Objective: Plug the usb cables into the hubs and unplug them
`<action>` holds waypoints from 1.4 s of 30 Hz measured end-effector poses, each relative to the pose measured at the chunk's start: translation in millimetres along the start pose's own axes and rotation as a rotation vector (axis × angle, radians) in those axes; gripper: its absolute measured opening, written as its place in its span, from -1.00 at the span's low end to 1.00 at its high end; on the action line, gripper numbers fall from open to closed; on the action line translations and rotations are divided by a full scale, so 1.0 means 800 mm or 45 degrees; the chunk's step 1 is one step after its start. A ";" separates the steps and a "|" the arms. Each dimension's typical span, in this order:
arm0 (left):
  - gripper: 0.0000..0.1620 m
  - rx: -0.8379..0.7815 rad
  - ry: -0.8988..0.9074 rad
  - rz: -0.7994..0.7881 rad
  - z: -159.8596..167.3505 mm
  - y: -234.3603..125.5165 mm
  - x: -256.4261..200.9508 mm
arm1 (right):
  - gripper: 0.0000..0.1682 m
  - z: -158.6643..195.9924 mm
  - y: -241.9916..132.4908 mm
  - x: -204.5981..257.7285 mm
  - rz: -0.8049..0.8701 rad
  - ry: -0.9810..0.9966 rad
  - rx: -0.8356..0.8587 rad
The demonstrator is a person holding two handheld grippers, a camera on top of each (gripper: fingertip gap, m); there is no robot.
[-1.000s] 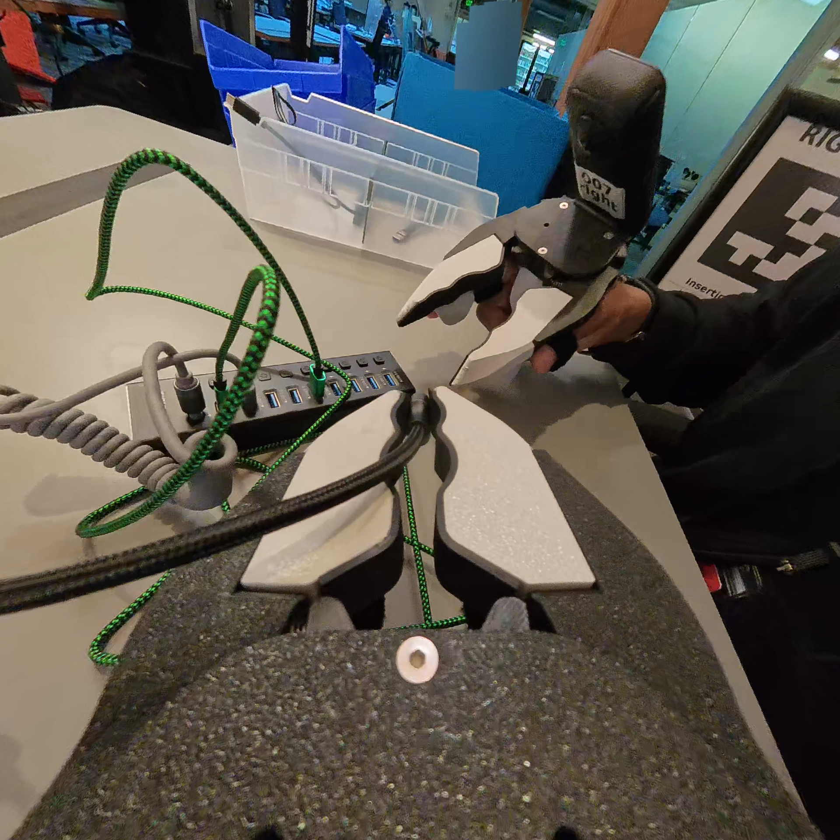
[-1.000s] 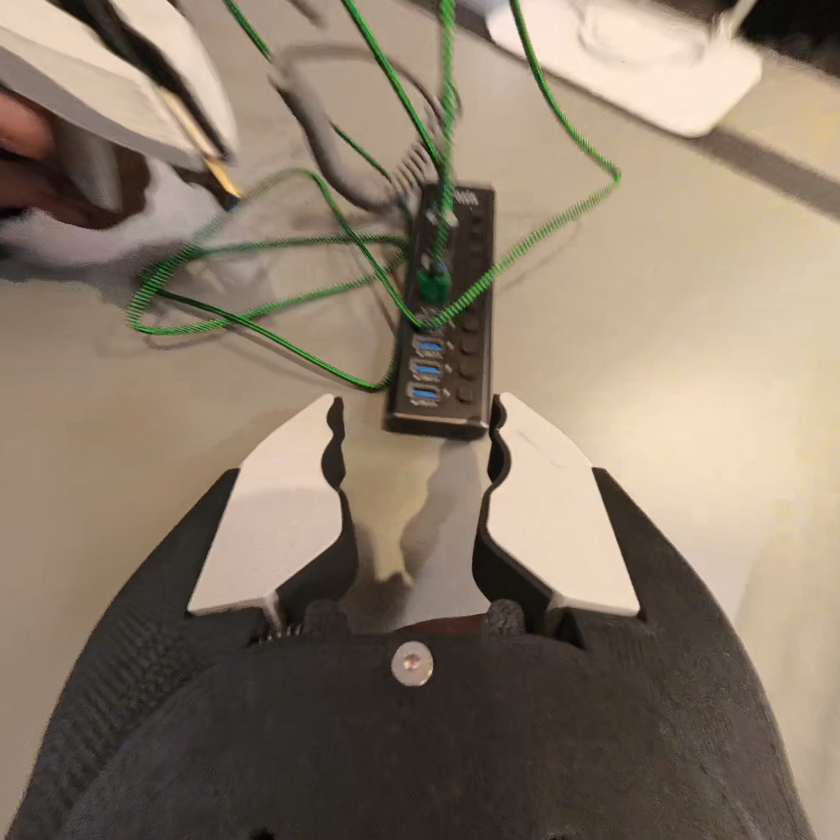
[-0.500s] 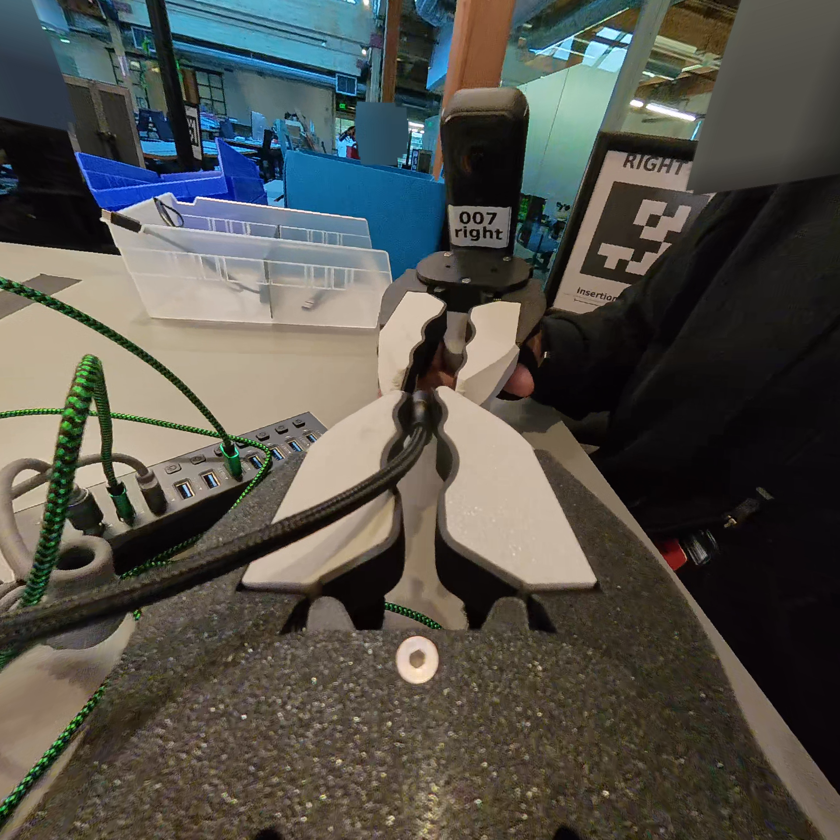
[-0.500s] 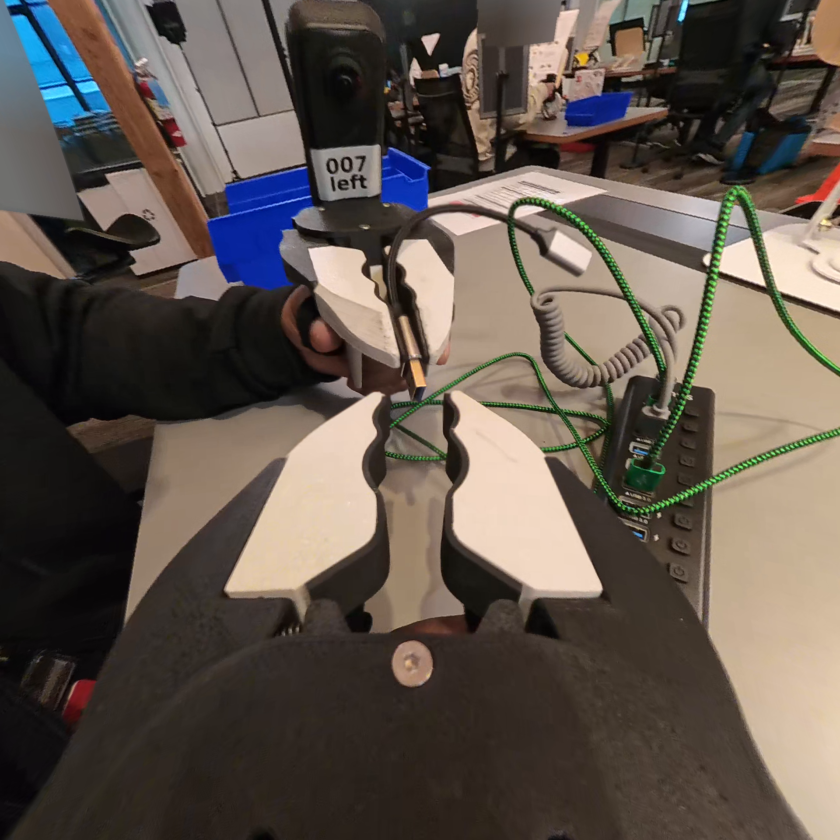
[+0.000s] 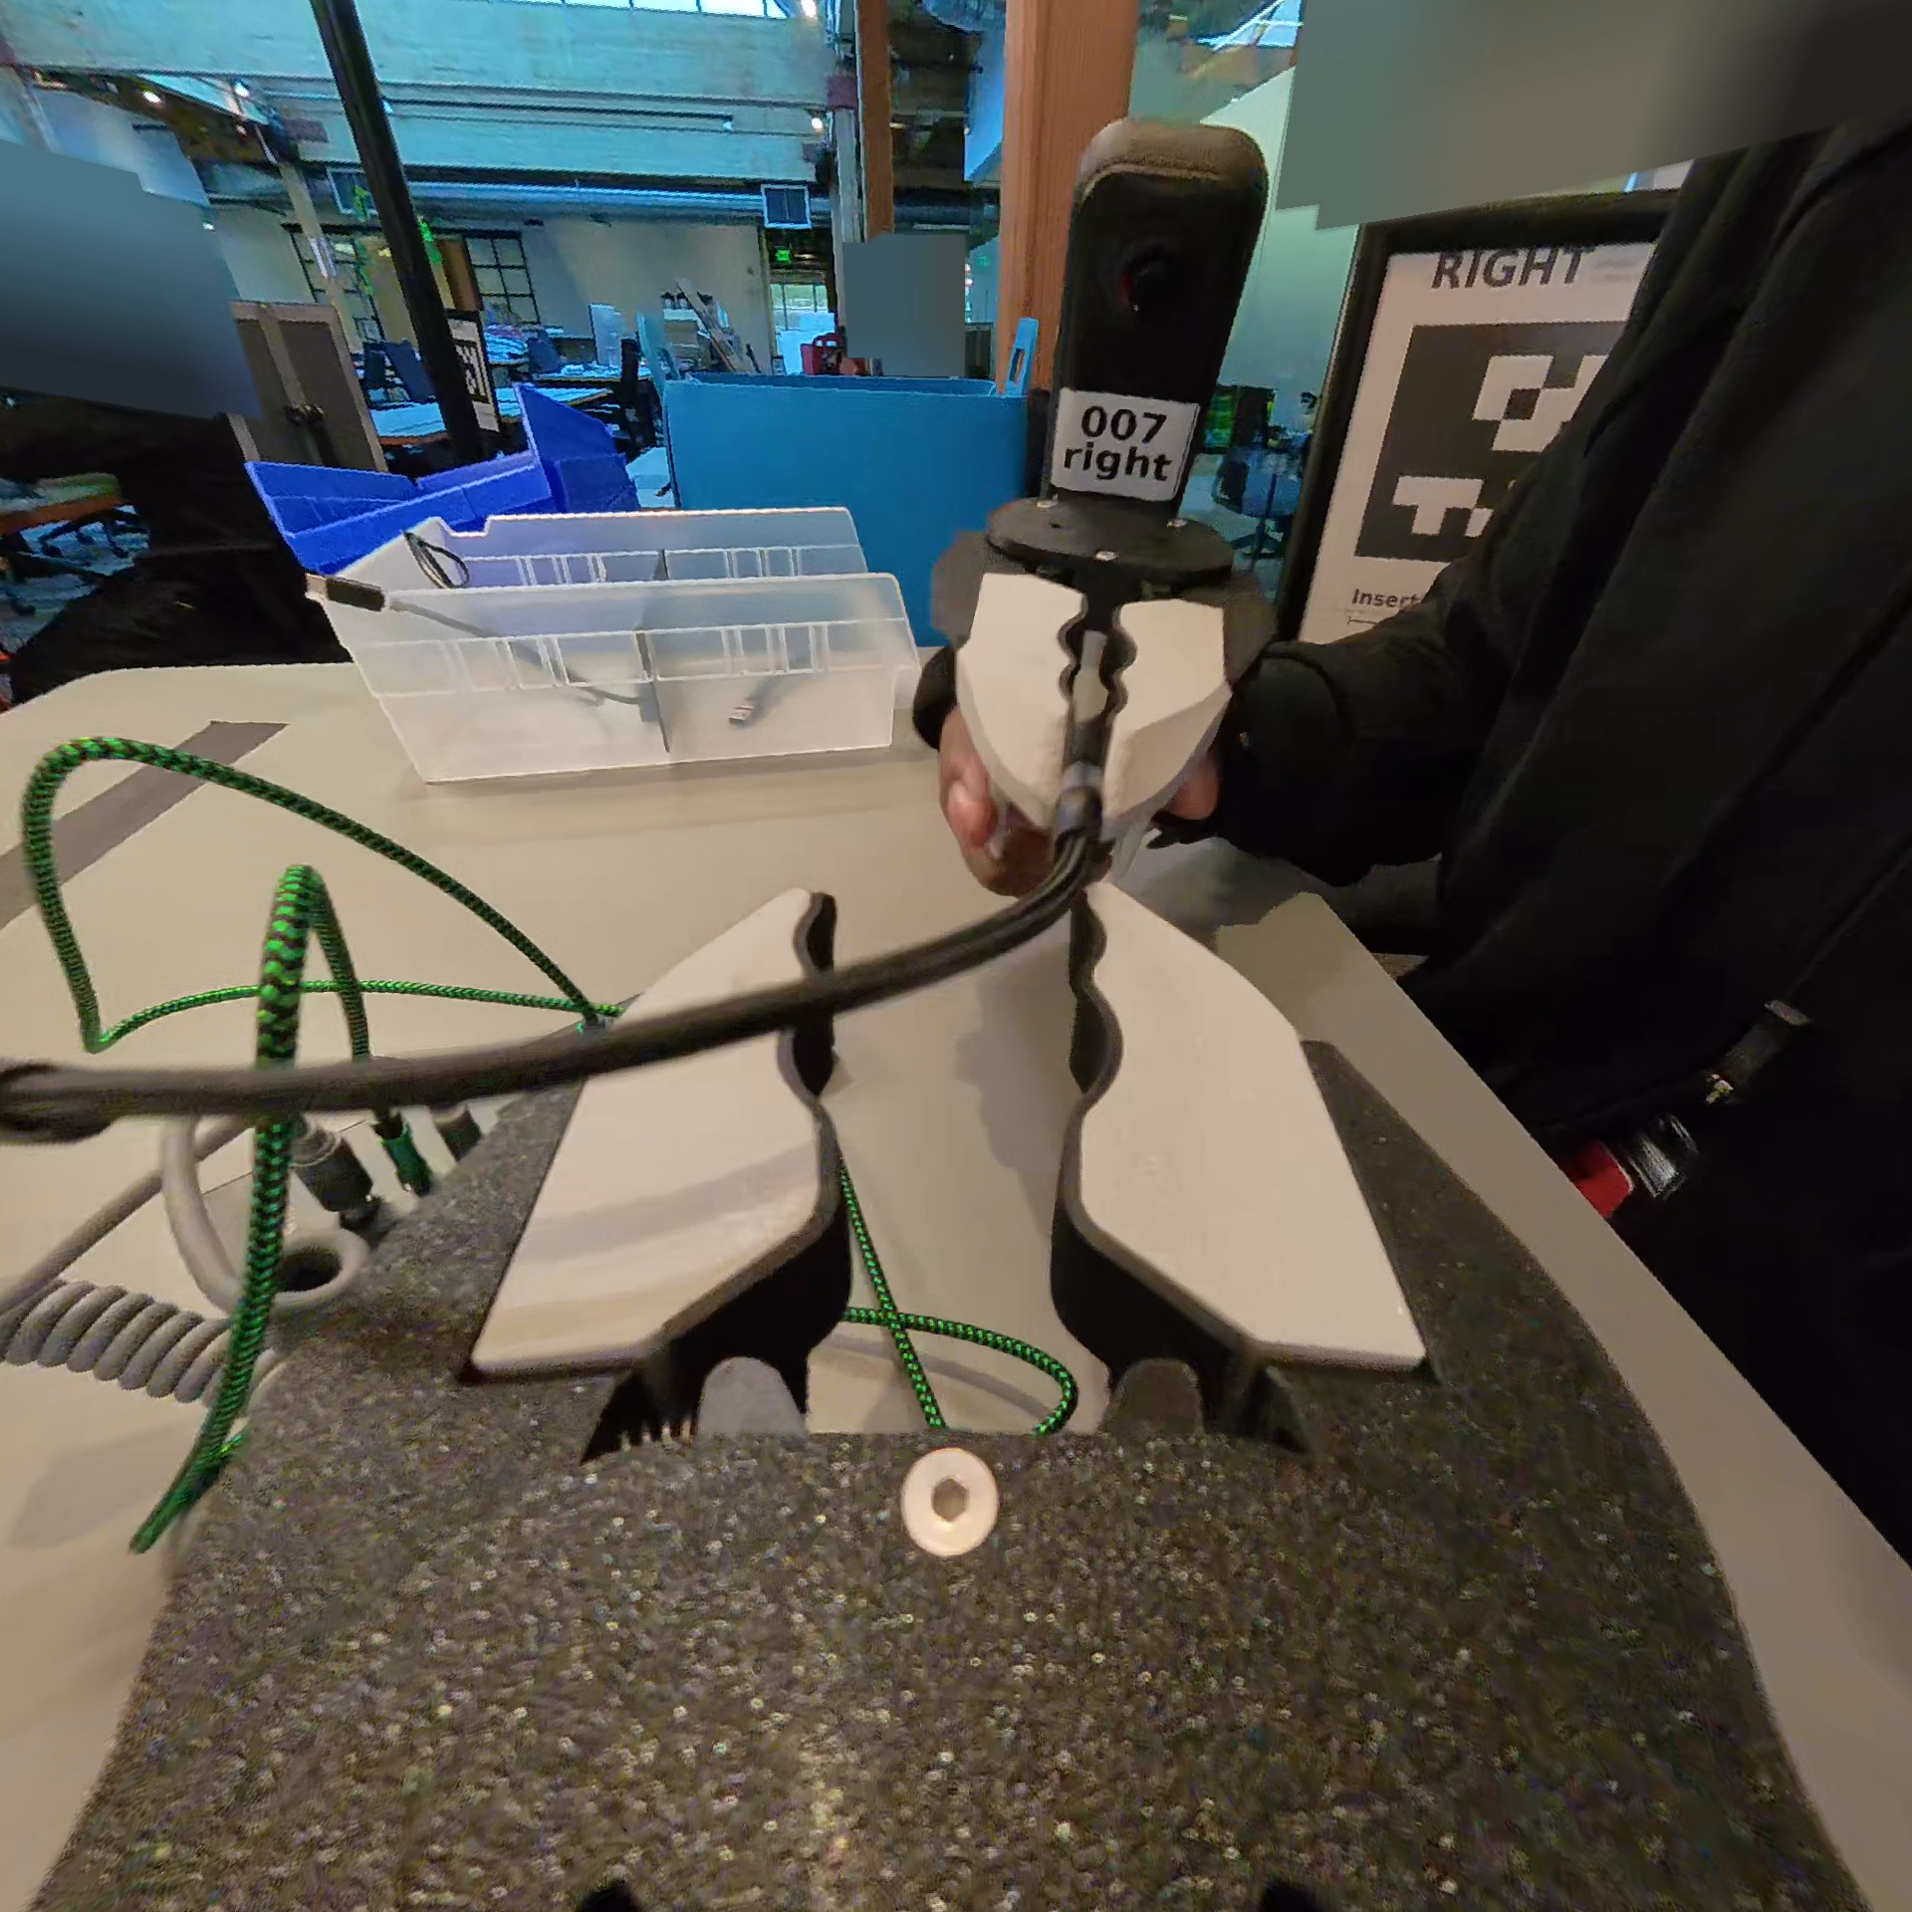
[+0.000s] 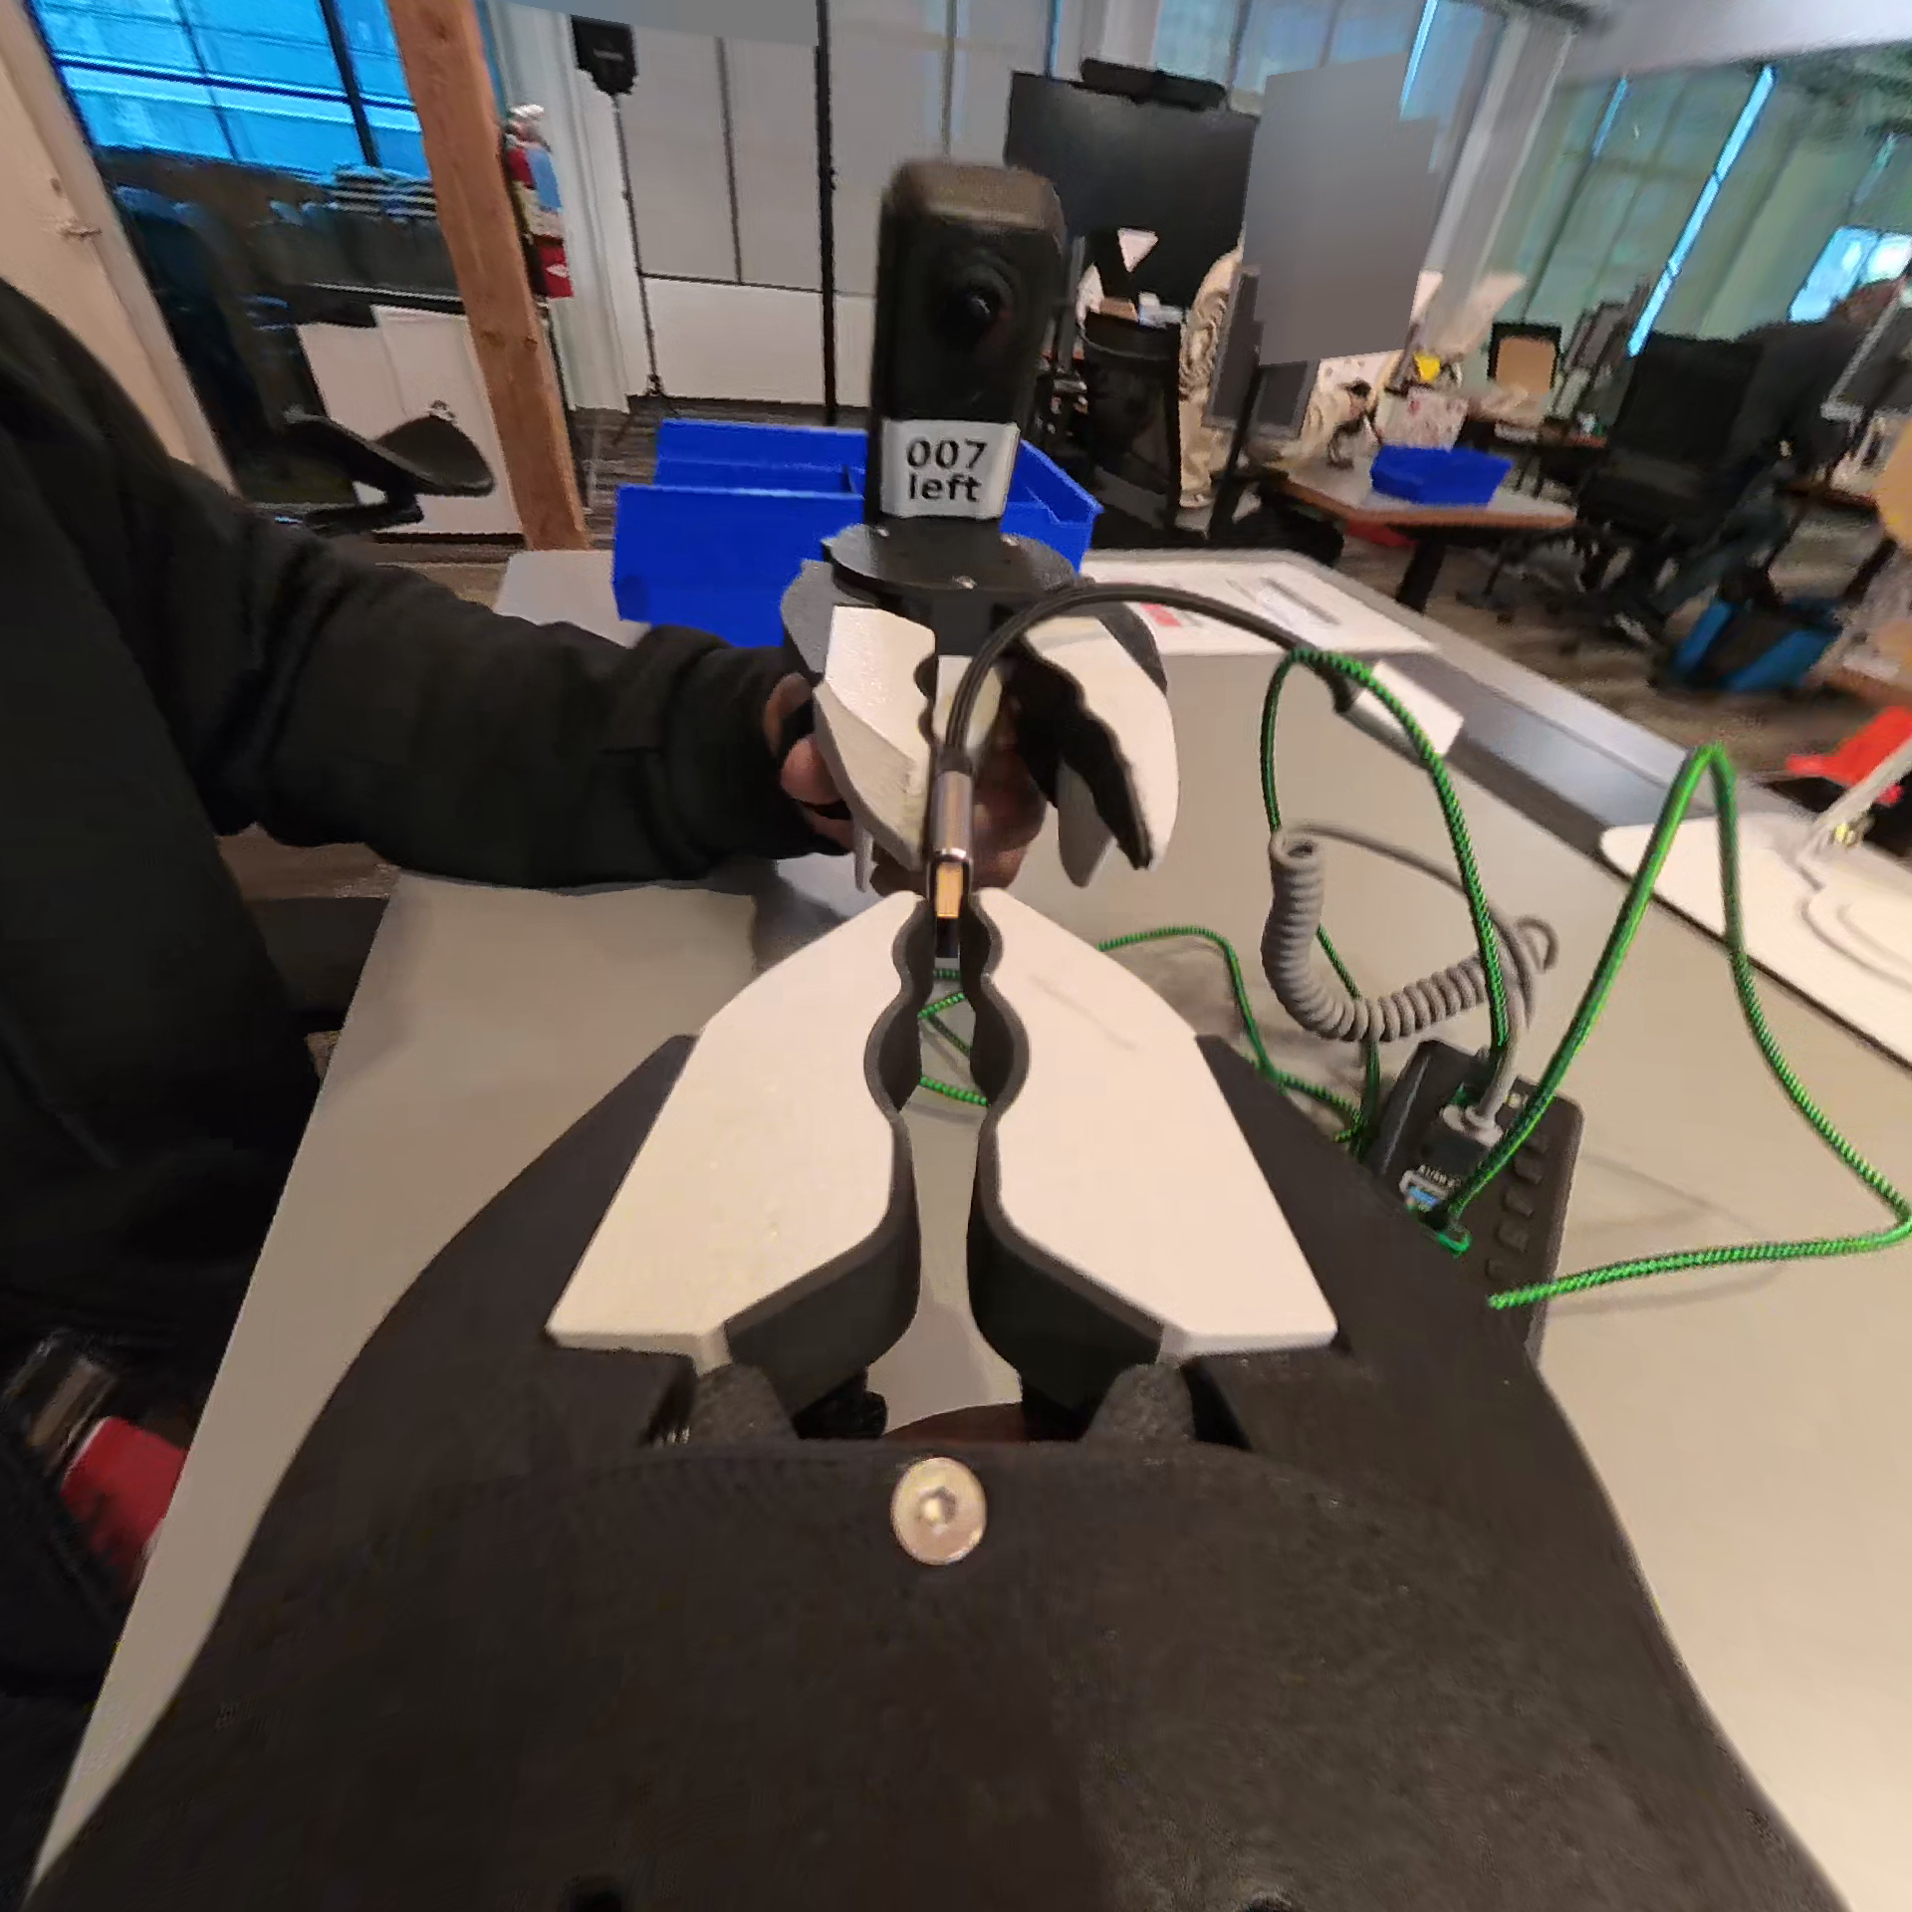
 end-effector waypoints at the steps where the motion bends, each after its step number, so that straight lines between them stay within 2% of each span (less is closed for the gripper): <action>1: -0.48 0.000 0.006 -0.027 0.001 -0.002 0.001 | -0.96 -0.003 -0.007 0.000 -0.025 -0.030 -0.034; 4: -0.48 0.022 0.016 -0.061 0.005 -0.005 0.004 | -0.96 -0.016 -0.030 -0.003 -0.033 -0.076 -0.108; 8: -0.48 0.050 -0.004 -0.117 0.008 -0.007 0.009 | -0.96 -0.024 -0.079 -0.023 0.151 -0.044 -0.101; 11: -0.50 0.061 0.000 -0.140 0.007 -0.007 0.009 | -0.96 -0.015 -0.144 -0.038 0.384 0.053 -0.065; 17: -0.56 0.084 -0.009 -0.168 0.011 -0.003 0.011 | -0.96 0.035 -0.314 -0.035 0.992 0.431 -0.022; 21: -0.57 0.089 -0.036 -0.174 0.016 0.000 0.015 | -0.96 0.079 -0.374 -0.026 1.310 0.670 0.165; 24: -0.57 0.092 -0.048 -0.180 0.018 0.002 0.016 | -0.95 0.109 -0.378 -0.040 1.314 0.854 0.248; 28: -0.58 0.098 -0.062 -0.198 0.020 0.003 0.017 | -0.95 0.137 -0.361 -0.070 1.287 0.998 0.366; 33: -0.58 0.106 -0.069 -0.231 0.021 0.000 0.015 | -0.69 0.107 -0.344 -0.077 1.307 0.785 0.462; 37: -0.58 0.160 -0.088 -0.241 0.024 0.003 0.018 | -0.68 0.070 -0.311 -0.067 1.160 0.595 0.503; 42: -0.57 0.230 -0.118 -0.277 0.026 0.008 0.019 | -0.69 0.044 -0.231 -0.064 0.915 0.467 0.535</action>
Point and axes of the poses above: each gripper's, where its closed fingertips meet, y out along the fingers, z out of its underside, x = y × z across the jaws, the point moved 9 cm from there along -y, back along the fingers, and after that the axes turned 12 degrees about x, right-handed, at the moved point
